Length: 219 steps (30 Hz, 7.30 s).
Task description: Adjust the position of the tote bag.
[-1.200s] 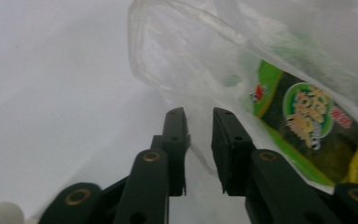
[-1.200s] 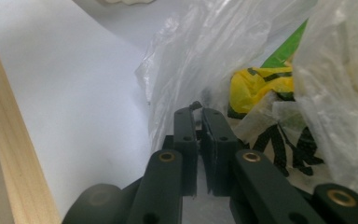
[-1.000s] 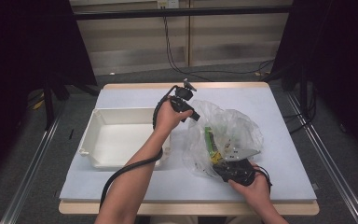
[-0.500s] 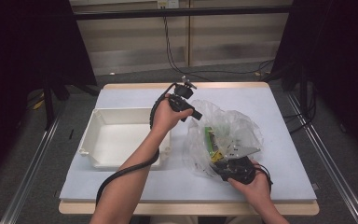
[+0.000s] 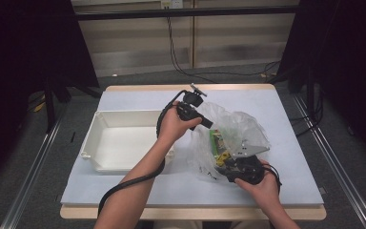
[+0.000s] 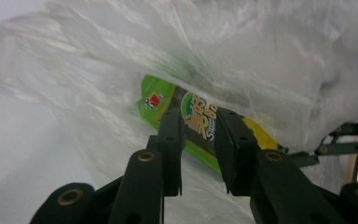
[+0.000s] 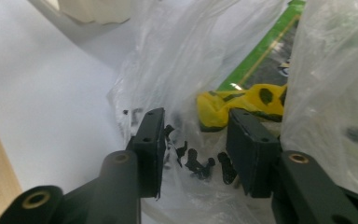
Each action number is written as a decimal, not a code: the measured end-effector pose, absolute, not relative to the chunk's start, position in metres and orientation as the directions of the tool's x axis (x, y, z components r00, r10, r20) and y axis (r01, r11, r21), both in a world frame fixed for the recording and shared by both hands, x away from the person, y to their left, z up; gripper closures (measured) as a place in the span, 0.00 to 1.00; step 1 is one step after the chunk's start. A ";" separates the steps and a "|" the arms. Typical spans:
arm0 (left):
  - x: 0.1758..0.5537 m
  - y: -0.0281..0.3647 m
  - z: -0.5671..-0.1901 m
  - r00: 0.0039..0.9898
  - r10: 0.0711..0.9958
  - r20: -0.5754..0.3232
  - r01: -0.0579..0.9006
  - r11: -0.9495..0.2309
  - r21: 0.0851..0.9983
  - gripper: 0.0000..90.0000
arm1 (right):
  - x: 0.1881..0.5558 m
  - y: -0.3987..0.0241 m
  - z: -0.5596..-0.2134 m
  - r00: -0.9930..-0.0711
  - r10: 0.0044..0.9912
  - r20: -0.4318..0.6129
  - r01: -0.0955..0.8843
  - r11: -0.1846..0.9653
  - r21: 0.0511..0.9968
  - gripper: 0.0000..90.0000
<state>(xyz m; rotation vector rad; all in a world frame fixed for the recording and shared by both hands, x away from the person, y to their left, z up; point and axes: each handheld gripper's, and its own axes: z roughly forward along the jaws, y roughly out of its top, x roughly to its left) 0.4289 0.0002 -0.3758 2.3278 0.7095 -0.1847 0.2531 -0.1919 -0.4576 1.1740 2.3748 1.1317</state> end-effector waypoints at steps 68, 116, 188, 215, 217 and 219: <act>0.356 -0.012 -0.457 0.866 0.369 -0.338 0.500 -0.669 0.550 1.00 | 0.287 -0.245 -0.460 -0.411 0.903 0.124 0.660 0.201 0.724 0.98; 0.353 0.003 -0.464 0.869 0.378 -0.319 0.495 -0.658 0.568 1.00 | 0.249 -0.278 -0.449 -0.511 0.843 0.169 0.623 0.227 0.749 0.92; 0.350 -0.001 -0.465 0.863 0.385 -0.327 0.505 -0.641 0.578 1.00 | 0.279 -0.287 -0.464 -0.363 0.921 0.143 0.686 0.160 0.710 0.98; 0.354 -0.001 -0.469 0.869 0.372 -0.326 0.494 -0.661 0.565 1.00 | 0.322 -0.228 -0.454 -0.410 0.912 0.017 0.630 0.270 0.728 0.39; 0.353 -0.002 -0.470 0.861 0.379 -0.340 0.509 -0.647 0.568 1.00 | 0.321 -0.234 -0.458 -0.393 0.919 0.023 0.649 0.260 0.715 0.40; 0.353 -0.002 -0.471 0.864 0.381 -0.329 0.504 -0.654 0.565 1.00 | 0.320 -0.239 -0.462 -0.388 0.921 0.036 0.661 0.251 0.707 0.45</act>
